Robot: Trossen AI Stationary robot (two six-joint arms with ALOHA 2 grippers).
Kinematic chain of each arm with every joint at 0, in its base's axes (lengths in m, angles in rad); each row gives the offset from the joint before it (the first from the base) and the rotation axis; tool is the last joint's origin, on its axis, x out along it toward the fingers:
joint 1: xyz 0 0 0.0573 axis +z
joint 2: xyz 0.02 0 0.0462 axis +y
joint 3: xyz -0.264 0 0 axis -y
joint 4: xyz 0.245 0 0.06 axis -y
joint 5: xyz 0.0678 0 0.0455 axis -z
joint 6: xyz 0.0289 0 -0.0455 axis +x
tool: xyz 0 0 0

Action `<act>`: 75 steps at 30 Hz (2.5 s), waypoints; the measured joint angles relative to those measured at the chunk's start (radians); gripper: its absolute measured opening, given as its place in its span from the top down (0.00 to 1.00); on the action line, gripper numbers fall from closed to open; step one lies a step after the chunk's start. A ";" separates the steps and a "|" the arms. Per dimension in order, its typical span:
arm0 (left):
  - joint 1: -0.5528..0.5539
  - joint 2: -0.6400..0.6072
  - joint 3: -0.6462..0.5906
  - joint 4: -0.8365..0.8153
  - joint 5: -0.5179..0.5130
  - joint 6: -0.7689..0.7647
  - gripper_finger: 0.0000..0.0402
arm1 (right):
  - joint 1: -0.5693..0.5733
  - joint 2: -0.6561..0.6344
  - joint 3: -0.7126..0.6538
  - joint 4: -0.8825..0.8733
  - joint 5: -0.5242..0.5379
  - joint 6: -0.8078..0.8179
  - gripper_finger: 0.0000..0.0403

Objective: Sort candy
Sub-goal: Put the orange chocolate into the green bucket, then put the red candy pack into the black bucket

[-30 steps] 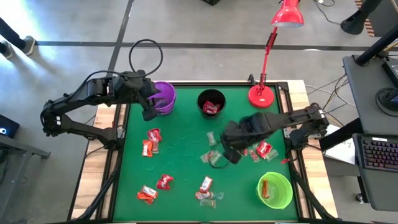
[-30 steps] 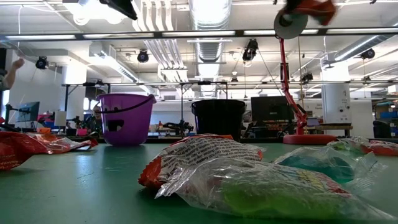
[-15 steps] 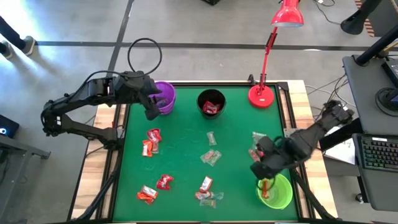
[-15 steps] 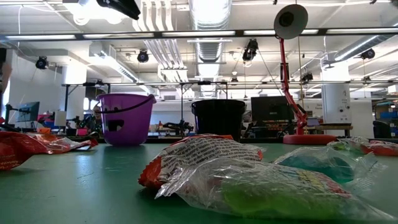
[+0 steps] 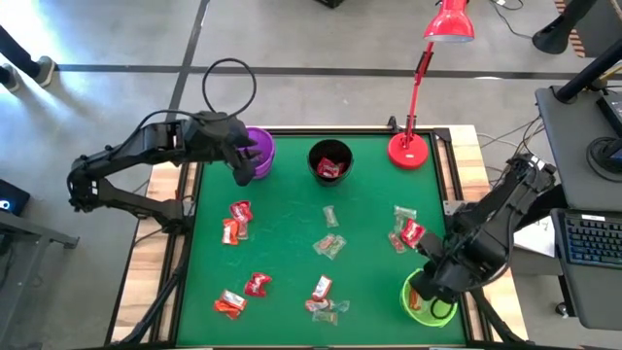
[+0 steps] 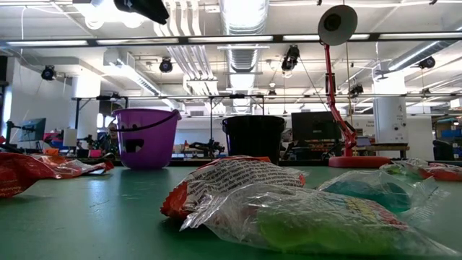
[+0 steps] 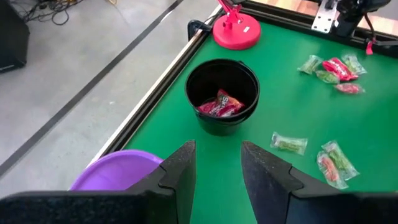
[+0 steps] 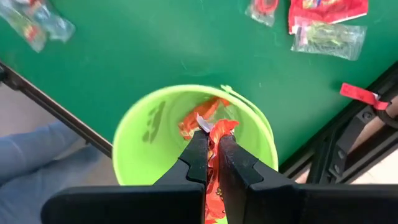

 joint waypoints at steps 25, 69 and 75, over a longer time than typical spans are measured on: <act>-0.002 0.033 0.000 -0.015 0.000 -0.011 0.73 | 0.030 0.050 0.000 -0.007 0.054 -0.029 0.70; -0.013 -0.057 0.000 -0.108 0.000 0.214 0.73 | -0.291 0.052 -0.084 -0.171 0.434 0.331 0.48; -0.013 -0.064 0.000 -0.107 0.000 0.277 0.73 | -0.319 0.052 -0.181 -0.167 0.281 0.494 0.48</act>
